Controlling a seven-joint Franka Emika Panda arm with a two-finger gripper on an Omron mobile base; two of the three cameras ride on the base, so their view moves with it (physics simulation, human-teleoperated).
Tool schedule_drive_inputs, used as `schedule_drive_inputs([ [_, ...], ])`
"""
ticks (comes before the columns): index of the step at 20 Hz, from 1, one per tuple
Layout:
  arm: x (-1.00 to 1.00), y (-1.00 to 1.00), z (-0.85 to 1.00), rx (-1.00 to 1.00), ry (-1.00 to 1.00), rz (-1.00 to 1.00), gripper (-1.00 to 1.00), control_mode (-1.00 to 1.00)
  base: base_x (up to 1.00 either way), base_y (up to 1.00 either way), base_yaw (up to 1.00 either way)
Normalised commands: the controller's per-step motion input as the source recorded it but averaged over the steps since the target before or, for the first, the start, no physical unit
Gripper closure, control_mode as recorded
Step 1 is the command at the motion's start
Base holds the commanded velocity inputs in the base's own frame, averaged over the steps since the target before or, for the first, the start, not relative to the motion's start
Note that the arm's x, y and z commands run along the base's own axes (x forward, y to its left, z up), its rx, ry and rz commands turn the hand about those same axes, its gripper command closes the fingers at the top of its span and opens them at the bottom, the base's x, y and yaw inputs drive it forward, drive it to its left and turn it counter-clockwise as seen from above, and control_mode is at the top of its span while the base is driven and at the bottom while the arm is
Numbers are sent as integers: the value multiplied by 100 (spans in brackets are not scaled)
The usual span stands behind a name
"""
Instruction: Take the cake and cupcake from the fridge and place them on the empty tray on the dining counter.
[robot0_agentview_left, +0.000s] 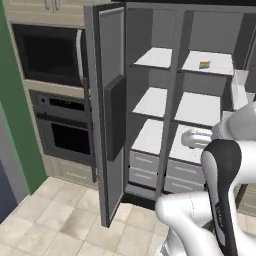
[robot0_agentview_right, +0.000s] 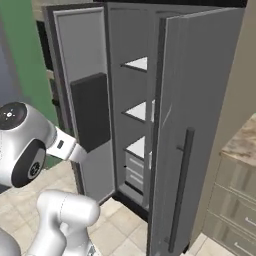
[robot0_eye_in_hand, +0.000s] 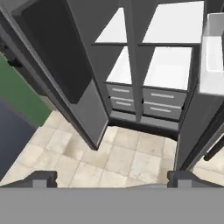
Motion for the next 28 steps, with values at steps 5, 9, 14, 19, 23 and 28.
schedule_drive_inputs([
  [5, 0, 0, 0, 0, 0, 0, -100, 100, 62, 0, -49],
  [9, 0, 0, 0, 0, 0, 0, -100, 100, 69, 3, -47],
  [14, 0, 0, 0, 0, 0, 0, -100, 100, 89, 43, -43],
  [19, 0, 0, 0, 0, 0, 0, -100, 100, 94, 42, -28],
  [23, 0, 0, 0, 0, 0, 0, -100, 100, 90, 6, -20],
  [28, 0, 0, 0, 0, 0, 0, -100, 100, 92, -3, -25],
])
